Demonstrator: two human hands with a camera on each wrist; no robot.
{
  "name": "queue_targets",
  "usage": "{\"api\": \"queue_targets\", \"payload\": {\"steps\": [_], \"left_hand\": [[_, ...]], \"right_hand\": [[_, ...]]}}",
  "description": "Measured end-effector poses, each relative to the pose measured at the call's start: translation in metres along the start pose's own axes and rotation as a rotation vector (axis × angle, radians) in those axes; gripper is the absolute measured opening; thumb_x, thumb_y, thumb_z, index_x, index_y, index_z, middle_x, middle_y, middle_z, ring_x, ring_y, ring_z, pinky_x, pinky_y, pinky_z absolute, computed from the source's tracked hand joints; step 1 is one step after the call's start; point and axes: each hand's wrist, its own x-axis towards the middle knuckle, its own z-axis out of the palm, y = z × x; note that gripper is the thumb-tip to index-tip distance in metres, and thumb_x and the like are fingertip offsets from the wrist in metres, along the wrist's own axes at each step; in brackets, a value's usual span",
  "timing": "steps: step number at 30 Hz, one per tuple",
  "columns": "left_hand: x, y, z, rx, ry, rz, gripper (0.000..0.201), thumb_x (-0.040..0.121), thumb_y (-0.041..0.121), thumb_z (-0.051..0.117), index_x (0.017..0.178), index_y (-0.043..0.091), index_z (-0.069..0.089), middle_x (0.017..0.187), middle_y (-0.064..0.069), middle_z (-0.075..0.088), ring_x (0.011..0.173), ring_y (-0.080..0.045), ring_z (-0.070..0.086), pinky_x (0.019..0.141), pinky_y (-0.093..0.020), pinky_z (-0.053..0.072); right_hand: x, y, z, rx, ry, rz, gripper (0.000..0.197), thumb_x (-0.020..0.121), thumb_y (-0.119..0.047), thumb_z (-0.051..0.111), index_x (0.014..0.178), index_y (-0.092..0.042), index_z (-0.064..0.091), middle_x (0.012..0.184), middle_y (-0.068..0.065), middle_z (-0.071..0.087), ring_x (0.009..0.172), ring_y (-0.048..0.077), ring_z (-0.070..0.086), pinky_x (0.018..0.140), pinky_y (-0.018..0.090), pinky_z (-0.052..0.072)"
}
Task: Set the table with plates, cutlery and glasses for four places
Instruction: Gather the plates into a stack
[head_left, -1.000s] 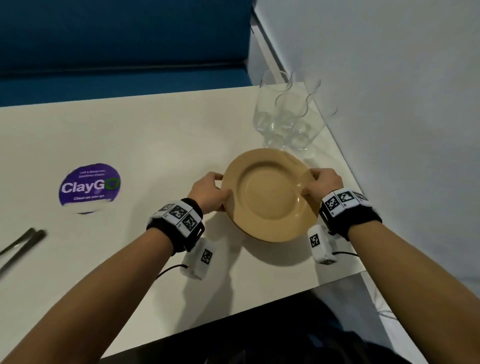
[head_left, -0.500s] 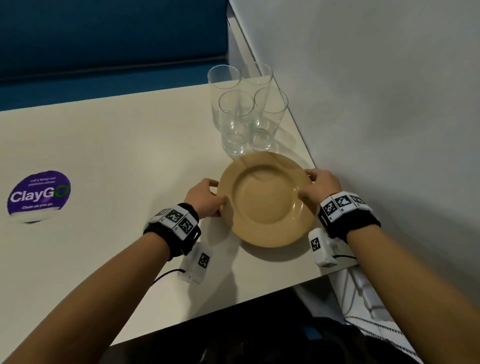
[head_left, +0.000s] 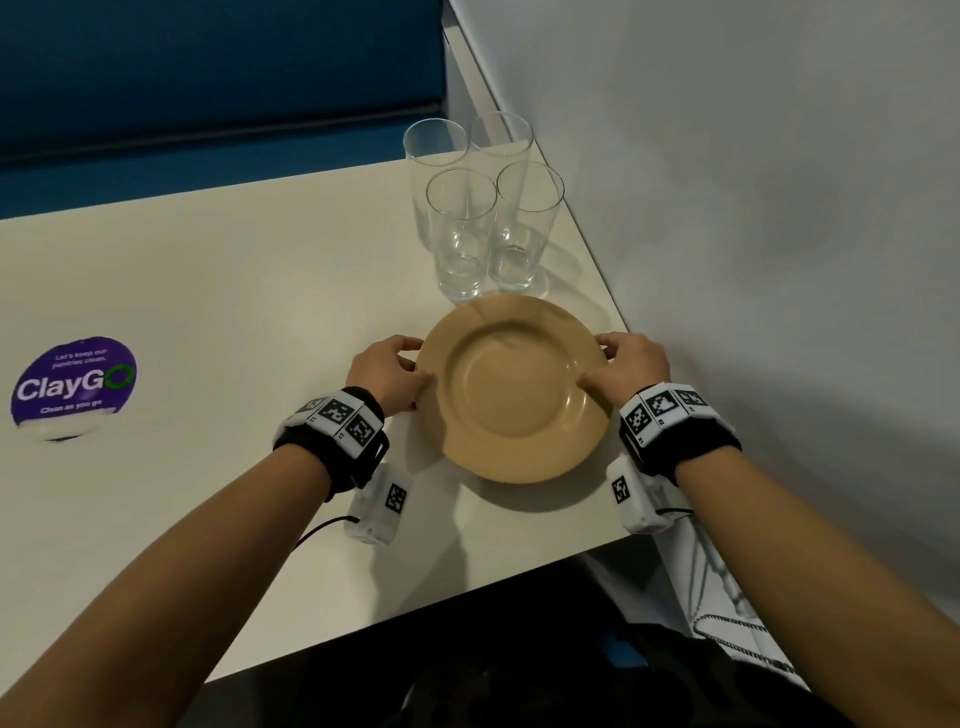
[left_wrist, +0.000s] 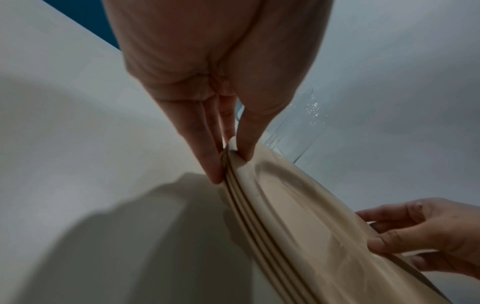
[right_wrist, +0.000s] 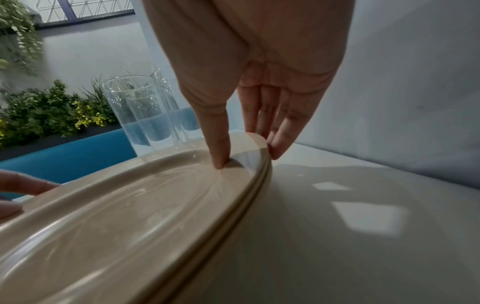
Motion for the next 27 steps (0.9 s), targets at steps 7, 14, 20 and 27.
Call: {"api": "queue_targets", "payload": {"steps": [7,14,20,27], "left_hand": [[0.002,0.000,0.001,-0.001,0.022,0.012,0.047,0.085,0.009,0.064,0.130,0.015,0.054,0.095,-0.004,0.064,0.085,-0.020,0.062,0.064,-0.029,0.054],[-0.001,-0.004,0.001,-0.014,0.015,0.020,0.048,0.085,0.011,0.065,0.131,0.016,0.053,0.096,-0.004,0.064,0.085,-0.019,0.062,0.057,-0.023,0.052],[-0.003,-0.006,-0.002,-0.012,0.043,0.025,0.046,0.085,0.021,0.066,0.129,0.019,0.055,0.109,-0.006,0.066,0.088,-0.022,0.065,0.067,-0.028,0.057],[-0.018,-0.026,-0.062,0.026,0.190,0.048,0.043,0.086,0.027,0.062,0.127,0.023,0.053,0.117,-0.001,0.064,0.101,-0.022,0.064,0.086,-0.027,0.048]], "right_hand": [[0.004,-0.001,0.005,0.004,0.027,-0.001,0.060,0.070,-0.014,0.075,0.127,-0.018,0.058,0.115,0.006,0.066,0.101,0.023,0.063,0.078,0.022,0.044],[0.004,0.000,0.008,-0.023,0.042,-0.001,0.061,0.071,-0.013,0.073,0.129,-0.018,0.057,0.121,0.007,0.065,0.105,0.024,0.063,0.080,0.022,0.043],[-0.001,-0.008,0.008,-0.035,0.091,-0.016,0.065,0.073,-0.017,0.071,0.135,-0.015,0.049,0.129,0.007,0.059,0.117,0.025,0.057,0.094,0.031,0.046],[-0.019,-0.092,0.030,0.063,0.095,-0.324,0.063,0.077,-0.024,0.074,0.134,-0.015,0.050,0.125,0.004,0.059,0.115,0.020,0.055,0.101,0.034,0.045]]}}
